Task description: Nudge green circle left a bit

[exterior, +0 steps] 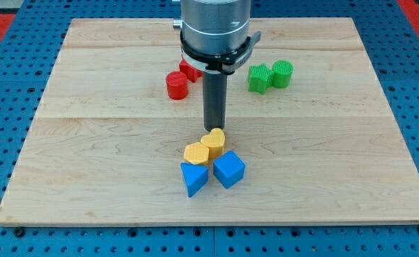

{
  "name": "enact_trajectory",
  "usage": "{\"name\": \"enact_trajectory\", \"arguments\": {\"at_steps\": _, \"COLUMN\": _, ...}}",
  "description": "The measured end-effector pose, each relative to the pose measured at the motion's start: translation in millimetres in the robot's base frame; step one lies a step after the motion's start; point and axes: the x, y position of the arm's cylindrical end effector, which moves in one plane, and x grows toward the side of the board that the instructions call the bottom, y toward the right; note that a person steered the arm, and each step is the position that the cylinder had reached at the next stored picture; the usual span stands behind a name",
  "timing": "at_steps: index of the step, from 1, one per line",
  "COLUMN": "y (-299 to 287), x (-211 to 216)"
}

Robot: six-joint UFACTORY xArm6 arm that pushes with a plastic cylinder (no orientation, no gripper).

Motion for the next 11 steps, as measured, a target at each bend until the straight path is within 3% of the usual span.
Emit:
{"name": "enact_trajectory", "arguments": {"at_steps": 2, "y": -2, "x": -3}}
{"name": "enact_trajectory", "arguments": {"at_steps": 4, "y": 40, "x": -20}}
{"name": "enact_trajectory", "arguments": {"at_steps": 6, "y": 119, "x": -66}}
{"name": "enact_trajectory", "arguments": {"at_steps": 7, "y": 177, "x": -69}}
{"name": "enact_trajectory", "arguments": {"at_steps": 8, "y": 197, "x": -90}}
{"name": "enact_trajectory", "arguments": {"at_steps": 11, "y": 173, "x": -107}}
